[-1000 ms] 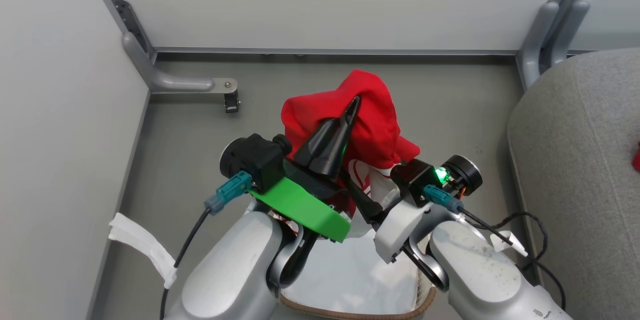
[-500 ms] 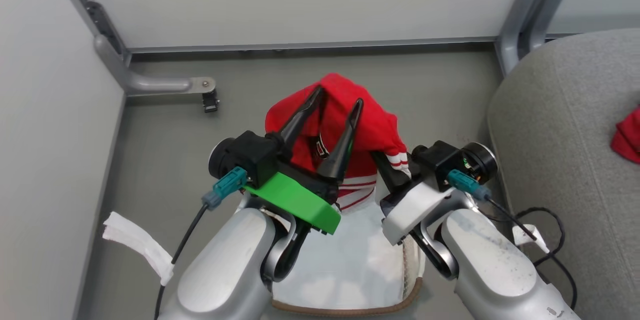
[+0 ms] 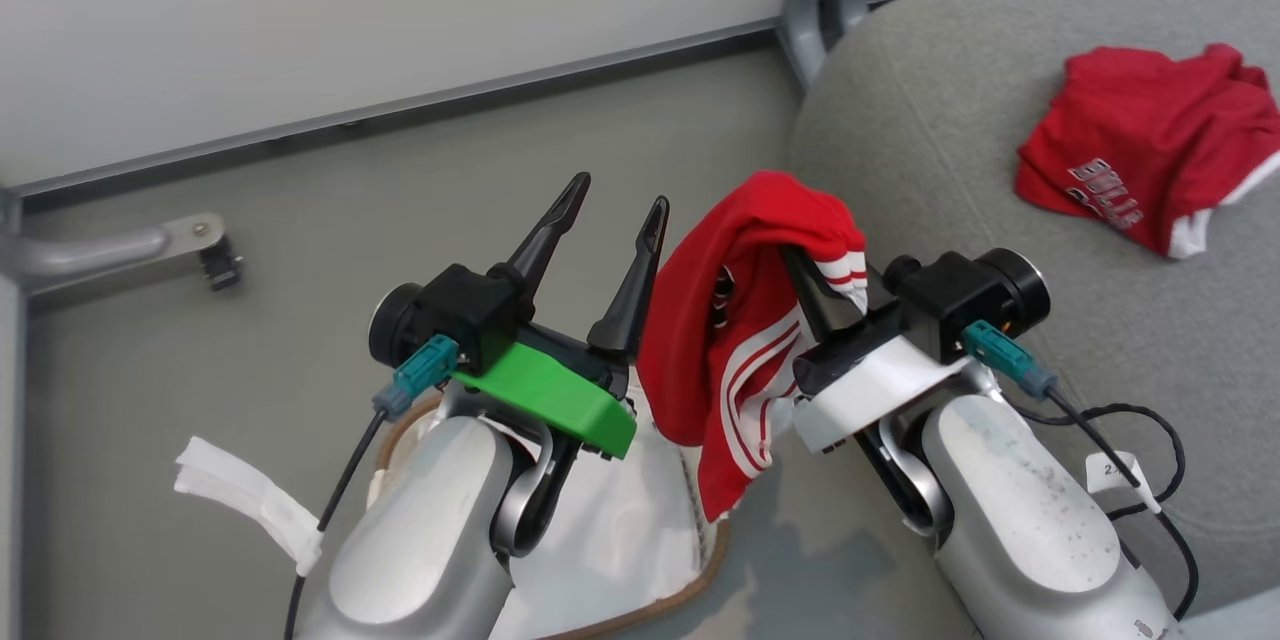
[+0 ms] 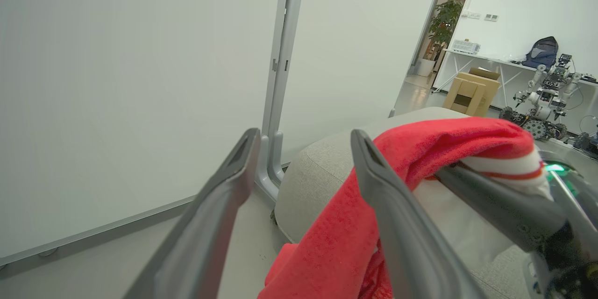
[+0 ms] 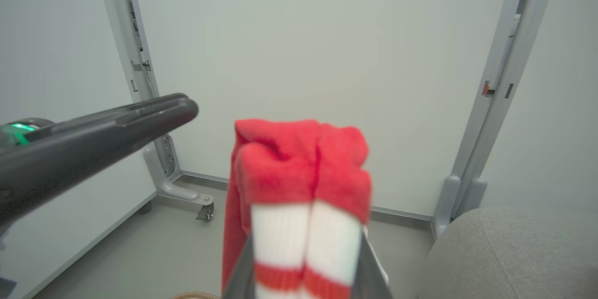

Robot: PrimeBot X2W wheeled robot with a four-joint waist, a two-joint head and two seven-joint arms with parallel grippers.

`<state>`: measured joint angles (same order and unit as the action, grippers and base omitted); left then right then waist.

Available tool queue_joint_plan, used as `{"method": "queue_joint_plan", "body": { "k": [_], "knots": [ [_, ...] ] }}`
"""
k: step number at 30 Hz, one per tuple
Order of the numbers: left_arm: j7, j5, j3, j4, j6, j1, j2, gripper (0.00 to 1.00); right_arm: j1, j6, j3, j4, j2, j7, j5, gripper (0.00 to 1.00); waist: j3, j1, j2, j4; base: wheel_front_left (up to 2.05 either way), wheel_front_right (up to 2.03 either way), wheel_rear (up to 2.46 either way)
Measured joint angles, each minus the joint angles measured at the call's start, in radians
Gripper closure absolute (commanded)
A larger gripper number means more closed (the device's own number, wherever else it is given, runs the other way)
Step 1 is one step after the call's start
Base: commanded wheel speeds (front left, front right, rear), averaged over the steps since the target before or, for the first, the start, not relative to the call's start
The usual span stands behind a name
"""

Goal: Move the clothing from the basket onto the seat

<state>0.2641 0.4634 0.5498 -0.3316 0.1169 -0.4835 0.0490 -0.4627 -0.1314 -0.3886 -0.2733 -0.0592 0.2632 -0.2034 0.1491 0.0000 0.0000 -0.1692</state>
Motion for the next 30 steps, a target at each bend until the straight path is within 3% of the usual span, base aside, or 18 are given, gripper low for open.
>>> {"method": "queue_joint_plan", "body": {
  "k": [8, 13, 21, 30],
  "knots": [
    [0.000, -0.046, -0.048, -0.019, 0.008, 0.009, -0.001, 0.00, 0.003, 0.000, 0.027, 0.050, -0.004, 0.000, 0.006, 1.00, 0.036, 0.0000, 0.0000, -0.182, 0.00, 0.00, 0.00],
    [0.000, -0.074, -0.062, -0.029, 0.011, 0.013, -0.002, 0.00, -0.049, 0.000, 0.071, 0.053, -0.047, 0.000, 0.028, 1.00, 0.064, 0.0000, 0.0000, -0.266, 0.00, 0.00, 0.00],
    [0.000, -0.106, -0.063, -0.034, 0.011, 0.012, 0.019, 0.00, -0.259, 0.000, 0.158, 0.065, -0.154, 0.000, 0.065, 1.00, 0.145, 0.0000, 0.0000, -0.314, 0.00, 0.00, 0.00],
    [0.000, -0.114, -0.045, -0.032, 0.011, -0.006, 0.041, 0.00, -0.553, 0.000, 0.242, -0.044, -0.365, 0.000, 0.133, 1.00, 0.230, 0.0000, 0.0000, -0.297, 0.00, 0.00, 0.00]
  ]
}}
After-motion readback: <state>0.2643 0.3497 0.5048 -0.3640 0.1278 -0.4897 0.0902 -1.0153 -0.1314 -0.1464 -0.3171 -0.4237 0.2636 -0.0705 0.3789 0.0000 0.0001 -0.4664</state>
